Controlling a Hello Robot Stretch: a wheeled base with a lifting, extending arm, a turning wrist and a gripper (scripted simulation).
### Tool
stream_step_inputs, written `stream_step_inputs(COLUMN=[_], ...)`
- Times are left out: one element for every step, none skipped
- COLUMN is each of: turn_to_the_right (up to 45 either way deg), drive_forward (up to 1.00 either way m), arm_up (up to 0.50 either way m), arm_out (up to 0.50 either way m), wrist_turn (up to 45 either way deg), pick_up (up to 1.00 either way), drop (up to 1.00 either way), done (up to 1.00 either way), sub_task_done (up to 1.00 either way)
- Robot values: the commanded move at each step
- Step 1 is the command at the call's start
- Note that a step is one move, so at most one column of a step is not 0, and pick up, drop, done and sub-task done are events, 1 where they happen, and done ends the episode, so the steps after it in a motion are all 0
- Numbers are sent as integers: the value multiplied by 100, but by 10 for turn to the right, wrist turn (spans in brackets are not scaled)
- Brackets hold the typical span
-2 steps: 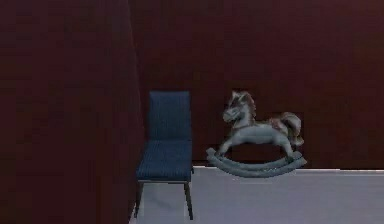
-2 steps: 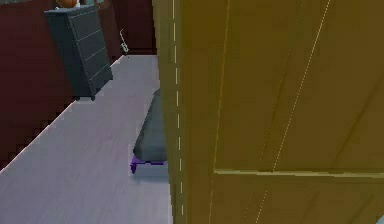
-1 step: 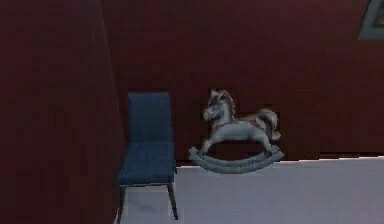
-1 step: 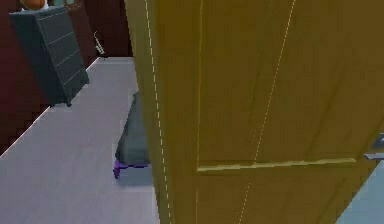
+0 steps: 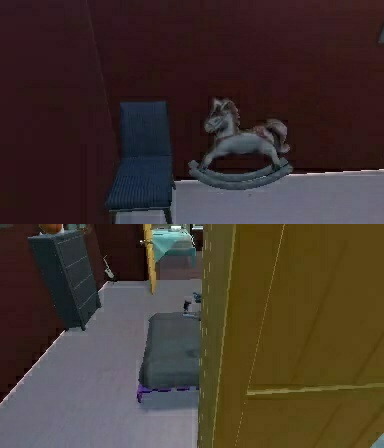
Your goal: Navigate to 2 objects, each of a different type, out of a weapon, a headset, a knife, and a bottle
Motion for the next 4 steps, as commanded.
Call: stream_step_inputs(turn_to_the_right=[450, 270, 0, 450], drive_forward=[0, 0, 75, 0], arm_up=[0, 0, 0, 0], arm_out=[0, 0, 0, 0], wrist_turn=[0, 0, 0, 0], pick_up=[0, 0, 0, 0], drop=[0, 0, 0, 0], done=[0, 0, 0, 0], sub_task_done=[0, 0, 0, 0])
